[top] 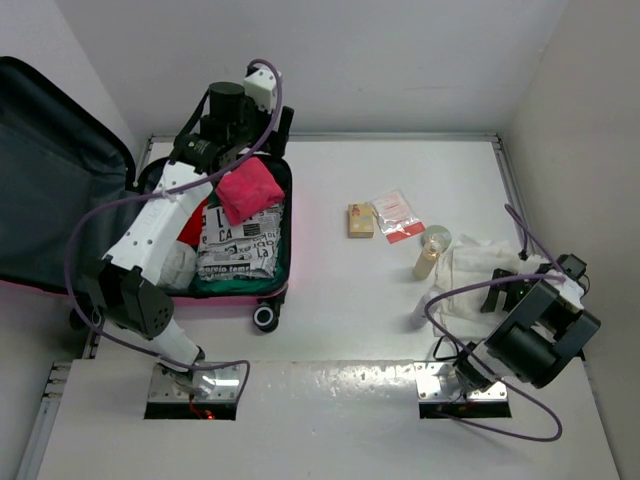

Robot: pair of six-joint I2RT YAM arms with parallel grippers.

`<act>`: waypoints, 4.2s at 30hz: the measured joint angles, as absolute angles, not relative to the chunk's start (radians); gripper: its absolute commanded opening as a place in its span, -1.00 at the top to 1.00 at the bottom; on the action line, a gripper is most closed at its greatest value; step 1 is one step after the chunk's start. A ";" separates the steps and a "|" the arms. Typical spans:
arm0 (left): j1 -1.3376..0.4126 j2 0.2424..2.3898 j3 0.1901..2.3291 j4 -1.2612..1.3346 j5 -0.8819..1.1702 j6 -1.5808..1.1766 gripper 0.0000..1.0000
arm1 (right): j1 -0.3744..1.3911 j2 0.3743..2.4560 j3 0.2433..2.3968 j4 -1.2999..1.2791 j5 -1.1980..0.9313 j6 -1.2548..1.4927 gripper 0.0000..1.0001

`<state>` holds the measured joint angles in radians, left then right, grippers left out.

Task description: Pack the luggage

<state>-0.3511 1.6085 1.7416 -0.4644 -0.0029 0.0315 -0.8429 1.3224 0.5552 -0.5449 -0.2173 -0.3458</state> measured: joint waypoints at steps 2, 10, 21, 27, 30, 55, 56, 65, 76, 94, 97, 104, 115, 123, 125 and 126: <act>-0.359 1.609 1.742 -0.465 -0.015 0.034 -0.99 | -0.842 1.365 0.575 -0.533 -0.221 -0.346 -0.85; -0.362 1.631 1.760 -0.463 -0.044 0.037 -0.99 | -0.797 1.456 0.638 -0.506 -0.255 -0.334 0.15; -0.362 1.657 1.765 -0.466 -0.052 0.037 -0.99 | -0.770 1.510 0.772 -0.566 -0.295 -0.332 1.00; -0.337 1.677 1.770 -0.464 0.016 0.000 -0.99 | -0.756 1.459 1.056 -0.637 -0.342 -0.329 1.00; -0.318 1.700 1.774 -0.464 0.039 -0.020 -0.99 | -0.736 1.447 1.225 -0.636 -0.366 -0.281 1.00; 0.057 1.436 1.527 -0.375 0.118 -0.230 -0.99 | 0.204 2.013 2.123 -0.398 -0.368 0.428 1.00; 0.078 1.416 1.514 -0.371 0.121 -0.237 -0.99 | 0.242 2.042 2.142 -0.366 -0.366 0.456 1.00; 0.240 1.319 1.423 -0.358 0.171 -0.287 -0.99 | 0.550 2.230 2.162 -0.047 -0.306 0.728 1.00; 0.312 1.270 1.354 -0.374 0.240 -0.294 -0.99 | 0.732 2.113 1.565 0.155 -0.425 0.983 1.00; 0.186 1.220 1.262 -0.435 0.295 -0.167 -0.99 | 0.709 2.070 1.450 0.025 -0.603 0.916 -0.22; 0.160 1.226 1.262 -0.434 0.320 -0.165 -0.97 | 0.745 2.070 1.534 -0.031 -0.653 0.833 -0.63; 0.080 1.292 1.262 -0.409 0.366 -0.189 -0.92 | 0.766 2.016 1.576 -0.222 -0.645 0.649 -0.66; -0.099 1.407 1.262 -0.314 0.352 -0.215 -0.44 | 0.522 1.734 1.538 -0.505 -0.495 0.418 -0.57; -0.261 1.562 1.259 -0.303 0.147 -0.104 -0.07 | 0.313 1.570 1.512 -0.543 -0.435 0.379 -0.55; -0.281 1.627 1.255 -0.318 0.071 -0.079 -0.07 | 0.274 1.563 1.496 -0.557 -0.426 0.371 -0.55; -0.285 1.659 1.242 -0.317 0.044 -0.070 -0.04 | 0.253 1.563 1.489 -0.568 -0.423 0.365 -0.55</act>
